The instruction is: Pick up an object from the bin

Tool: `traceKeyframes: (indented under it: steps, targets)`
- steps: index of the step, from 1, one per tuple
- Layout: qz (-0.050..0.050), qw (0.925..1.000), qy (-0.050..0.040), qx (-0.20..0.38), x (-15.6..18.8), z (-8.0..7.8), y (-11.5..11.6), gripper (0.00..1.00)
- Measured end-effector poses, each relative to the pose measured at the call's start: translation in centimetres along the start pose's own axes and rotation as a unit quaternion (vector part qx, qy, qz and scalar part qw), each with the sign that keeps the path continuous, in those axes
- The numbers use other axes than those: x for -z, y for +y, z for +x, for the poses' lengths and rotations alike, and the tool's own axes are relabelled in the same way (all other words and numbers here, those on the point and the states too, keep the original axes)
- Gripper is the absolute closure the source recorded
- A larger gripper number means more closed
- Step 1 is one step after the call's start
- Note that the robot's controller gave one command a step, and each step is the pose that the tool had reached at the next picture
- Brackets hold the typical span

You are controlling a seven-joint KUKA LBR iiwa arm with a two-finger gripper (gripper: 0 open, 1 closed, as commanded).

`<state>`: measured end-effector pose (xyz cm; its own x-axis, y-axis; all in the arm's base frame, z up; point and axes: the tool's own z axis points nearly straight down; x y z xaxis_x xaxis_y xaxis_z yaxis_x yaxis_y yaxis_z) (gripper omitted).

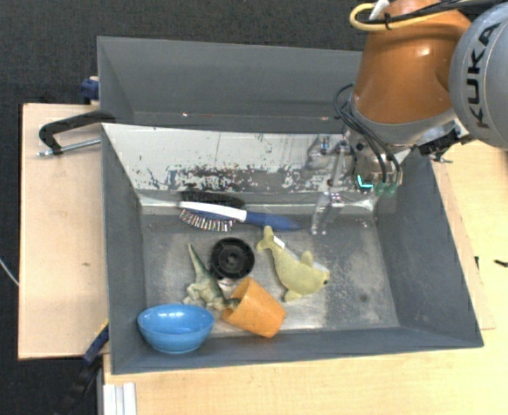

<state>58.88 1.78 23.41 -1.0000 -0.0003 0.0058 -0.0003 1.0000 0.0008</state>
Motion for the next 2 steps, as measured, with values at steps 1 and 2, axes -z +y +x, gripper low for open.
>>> traceKeyframes:
  steps: [1,2]
  targets:
    - [0.001,0.9919,-0.0124,0.126,-14.13,-0.29,3.91,0.00]
    - [-0.001,0.9918,-0.0172,0.127,-13.96,-0.54,4.24,1.00]
